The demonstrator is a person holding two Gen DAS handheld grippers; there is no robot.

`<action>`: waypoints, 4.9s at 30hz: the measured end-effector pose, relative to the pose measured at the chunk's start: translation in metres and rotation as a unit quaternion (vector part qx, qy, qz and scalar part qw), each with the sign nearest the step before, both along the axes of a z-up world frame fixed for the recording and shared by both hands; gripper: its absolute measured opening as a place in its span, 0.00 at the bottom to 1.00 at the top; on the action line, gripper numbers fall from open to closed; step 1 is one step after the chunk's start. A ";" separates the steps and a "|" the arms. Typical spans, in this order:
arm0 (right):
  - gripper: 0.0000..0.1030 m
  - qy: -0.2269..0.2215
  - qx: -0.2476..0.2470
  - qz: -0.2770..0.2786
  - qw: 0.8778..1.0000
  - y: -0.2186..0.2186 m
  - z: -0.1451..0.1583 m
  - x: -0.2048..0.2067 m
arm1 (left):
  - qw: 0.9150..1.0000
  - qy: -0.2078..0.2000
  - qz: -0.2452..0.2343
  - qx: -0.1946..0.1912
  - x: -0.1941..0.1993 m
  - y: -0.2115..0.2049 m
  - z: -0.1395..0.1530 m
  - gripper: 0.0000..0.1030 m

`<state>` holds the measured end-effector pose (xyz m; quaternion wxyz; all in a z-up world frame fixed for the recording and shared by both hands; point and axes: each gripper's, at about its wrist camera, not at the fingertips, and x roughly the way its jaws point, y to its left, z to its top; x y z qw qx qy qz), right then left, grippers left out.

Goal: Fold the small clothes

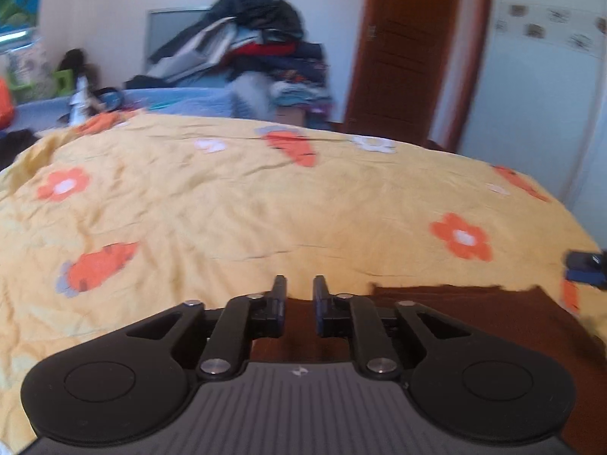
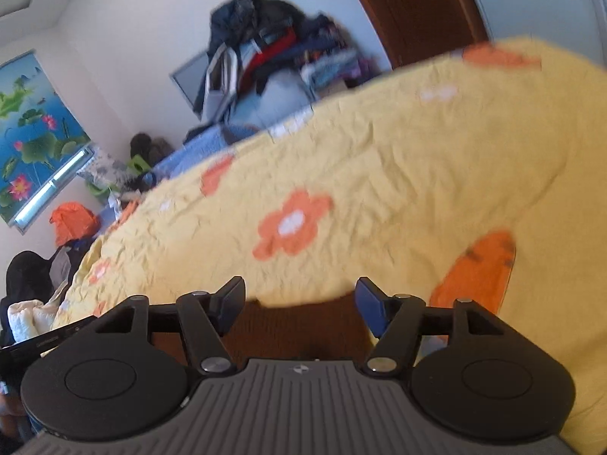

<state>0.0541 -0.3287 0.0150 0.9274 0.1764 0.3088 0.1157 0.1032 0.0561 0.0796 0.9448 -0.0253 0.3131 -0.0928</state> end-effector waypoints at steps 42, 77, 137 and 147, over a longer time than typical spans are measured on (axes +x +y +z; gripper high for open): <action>1.00 -0.025 -0.296 0.229 0.927 0.153 -0.059 -0.157 | 0.997 0.003 -0.029 0.068 -0.067 -0.025 -0.062 0.74; 1.00 0.015 -0.267 0.138 0.954 0.133 -0.025 -0.105 | 0.994 0.006 -0.082 0.070 -0.117 -0.038 -0.058 0.78; 0.90 0.031 -0.140 0.101 0.985 0.020 0.012 -0.090 | 0.994 0.017 0.040 -0.098 -0.067 0.084 0.011 0.96; 0.32 0.094 -0.103 0.075 0.987 0.027 -0.035 0.040 | 0.996 0.091 0.003 0.018 0.048 0.010 -0.047 0.08</action>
